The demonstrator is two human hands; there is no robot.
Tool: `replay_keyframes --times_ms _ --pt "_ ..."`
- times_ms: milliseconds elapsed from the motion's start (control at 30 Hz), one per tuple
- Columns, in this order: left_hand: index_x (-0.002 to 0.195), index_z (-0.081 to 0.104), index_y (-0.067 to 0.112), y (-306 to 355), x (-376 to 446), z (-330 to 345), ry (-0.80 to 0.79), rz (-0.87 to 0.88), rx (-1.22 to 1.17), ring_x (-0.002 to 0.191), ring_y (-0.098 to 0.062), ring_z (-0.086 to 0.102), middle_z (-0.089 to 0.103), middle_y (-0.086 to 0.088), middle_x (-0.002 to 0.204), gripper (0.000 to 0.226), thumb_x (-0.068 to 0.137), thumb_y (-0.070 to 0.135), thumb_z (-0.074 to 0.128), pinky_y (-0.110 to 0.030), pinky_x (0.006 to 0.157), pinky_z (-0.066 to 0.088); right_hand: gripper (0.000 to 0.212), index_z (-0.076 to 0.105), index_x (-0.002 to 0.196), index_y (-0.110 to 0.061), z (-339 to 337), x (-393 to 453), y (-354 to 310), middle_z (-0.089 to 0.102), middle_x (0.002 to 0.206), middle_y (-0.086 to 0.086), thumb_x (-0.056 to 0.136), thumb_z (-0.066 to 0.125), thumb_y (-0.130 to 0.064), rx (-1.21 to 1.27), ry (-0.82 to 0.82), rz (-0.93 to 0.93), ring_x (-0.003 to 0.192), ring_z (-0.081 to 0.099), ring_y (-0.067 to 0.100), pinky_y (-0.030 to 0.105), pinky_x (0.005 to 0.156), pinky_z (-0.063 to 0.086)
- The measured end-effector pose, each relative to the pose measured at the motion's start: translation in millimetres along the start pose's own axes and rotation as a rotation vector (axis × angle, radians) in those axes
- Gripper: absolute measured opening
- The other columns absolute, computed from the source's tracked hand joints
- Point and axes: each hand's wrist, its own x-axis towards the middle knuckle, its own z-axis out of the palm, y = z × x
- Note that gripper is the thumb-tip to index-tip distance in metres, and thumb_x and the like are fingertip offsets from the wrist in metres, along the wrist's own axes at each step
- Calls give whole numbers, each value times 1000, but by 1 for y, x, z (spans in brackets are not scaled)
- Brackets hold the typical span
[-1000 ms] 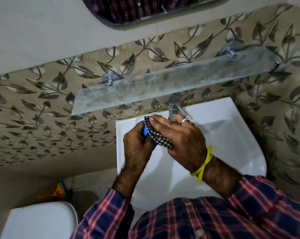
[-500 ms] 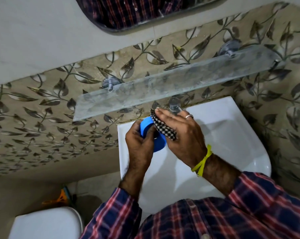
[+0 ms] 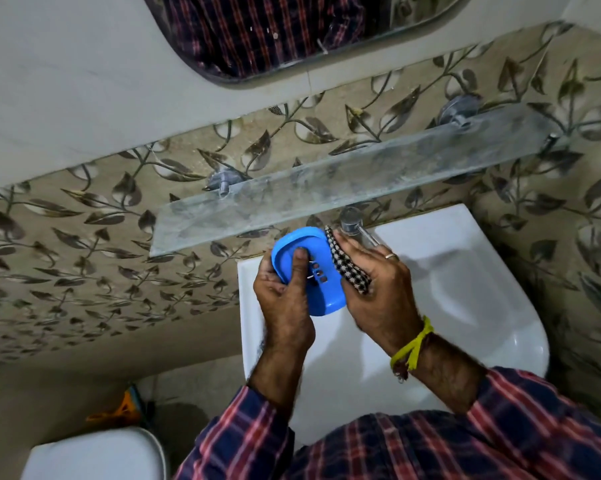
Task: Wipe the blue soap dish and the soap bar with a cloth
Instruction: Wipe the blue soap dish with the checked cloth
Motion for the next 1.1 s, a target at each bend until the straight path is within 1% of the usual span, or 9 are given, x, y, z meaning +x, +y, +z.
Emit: replay_keyframes --times_ms 167,267,367,500,600,767,900,1000,1100 --pt "113 61 1 4 15 -1 33 -15 -60 75 -15 71 75 -4 88 18 95 3 62 -29 68 60 60 60 133 -6 -8 -12 3 62 136 7 74 61 7 -93 -100 -79 102 67 24 38 95 51" --pt "112 63 3 -4 2 4 39 -91 -80 77 -17 72 76 -5 90 16 96 3 60 -31 70 62 60 64 128 -4 -4 1 0 65 131 9 71 66 13 -40 -57 -35 105 65 18 39 94 50" --pt "106 64 7 -3 11 1 64 -64 -128 74 -13 73 78 1 85 11 98 2 58 -28 65 60 54 63 129 -6 -6 -4 3 63 134 7 76 60 6 -78 -111 -108 100 68 24 33 95 48" --pt "117 60 -3 1 16 0 106 -10 -70 73 -14 71 74 -4 88 21 96 3 61 -30 67 60 57 64 127 -3 -12 -17 18 64 132 9 72 62 10 -34 -141 -48 113 68 27 30 95 44" --pt "111 63 2 -6 7 7 142 -58 -66 75 -16 70 72 -6 90 16 95 5 63 -32 69 60 56 65 124 1 -3 -12 14 66 129 12 70 66 15 -31 -78 -58 116 67 22 35 96 49" --pt "106 66 8 -7 11 9 191 -35 -73 74 -15 70 74 -2 86 12 94 4 66 -34 71 59 67 63 128 -2 -8 -25 25 63 134 9 63 67 14 -84 -148 -68 108 69 25 36 93 50" --pt "98 65 13 -5 12 10 281 -20 -112 67 -8 70 75 7 77 10 95 4 64 -26 61 59 66 68 123 -3 -6 -39 30 68 127 10 59 71 15 -124 -149 -87 97 67 21 36 87 53" --pt "94 64 16 2 22 13 349 14 -118 64 -6 70 74 11 71 7 96 9 65 -24 56 57 59 73 115 -7 -6 -52 31 73 117 8 61 73 14 -89 -256 -135 102 63 13 41 87 57" --pt "89 61 19 2 17 12 365 11 -43 63 -4 66 70 11 72 12 100 15 61 -24 59 55 59 75 112 -12 -7 -42 38 75 113 2 60 71 16 -32 -182 40 102 67 12 31 92 53"
